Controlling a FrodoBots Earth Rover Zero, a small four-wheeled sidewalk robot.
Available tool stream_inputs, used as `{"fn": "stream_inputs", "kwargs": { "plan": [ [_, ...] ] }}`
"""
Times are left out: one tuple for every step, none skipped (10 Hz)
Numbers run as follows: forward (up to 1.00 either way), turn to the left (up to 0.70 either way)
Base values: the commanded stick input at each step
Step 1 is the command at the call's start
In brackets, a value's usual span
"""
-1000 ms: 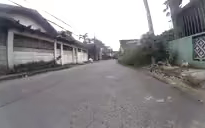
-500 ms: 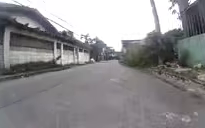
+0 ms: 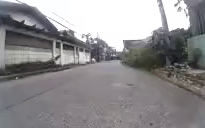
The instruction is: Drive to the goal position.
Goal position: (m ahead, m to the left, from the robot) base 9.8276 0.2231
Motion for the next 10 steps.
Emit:
{"fn": "stream_inputs", "kwargs": {
  "plan": [
    [1.0,-0.39],
    [1.0,-0.33],
    [1.0,0.01],
    [1.0,0.01],
    [1.0,-0.01],
    [1.0,-0.39],
    [1.0,-0.39],
    [1.0,-0.37],
    [1.0,-0.09],
    [1.0,0.01]
  ]
}}
